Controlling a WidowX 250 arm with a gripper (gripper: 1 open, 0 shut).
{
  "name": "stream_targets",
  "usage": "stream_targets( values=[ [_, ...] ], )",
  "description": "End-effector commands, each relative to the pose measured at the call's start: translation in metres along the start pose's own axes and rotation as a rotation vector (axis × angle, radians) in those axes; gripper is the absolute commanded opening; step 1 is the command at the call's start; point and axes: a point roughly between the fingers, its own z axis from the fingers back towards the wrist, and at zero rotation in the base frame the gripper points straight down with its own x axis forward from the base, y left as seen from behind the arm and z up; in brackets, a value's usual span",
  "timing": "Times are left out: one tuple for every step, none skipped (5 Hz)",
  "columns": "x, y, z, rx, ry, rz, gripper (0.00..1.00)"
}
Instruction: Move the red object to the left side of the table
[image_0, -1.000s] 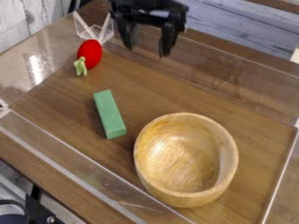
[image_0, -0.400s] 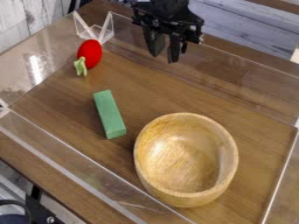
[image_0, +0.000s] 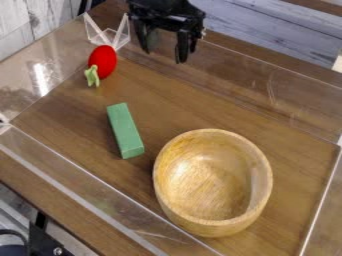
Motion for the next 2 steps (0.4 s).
stream_targets(
  values=[
    [0.022, 0.012, 0.025, -0.008, -0.076, -0.016, 1.00],
    [0.023, 0.000, 0.031, -0.027, -0.078, -0.047, 1.00]
  ],
)
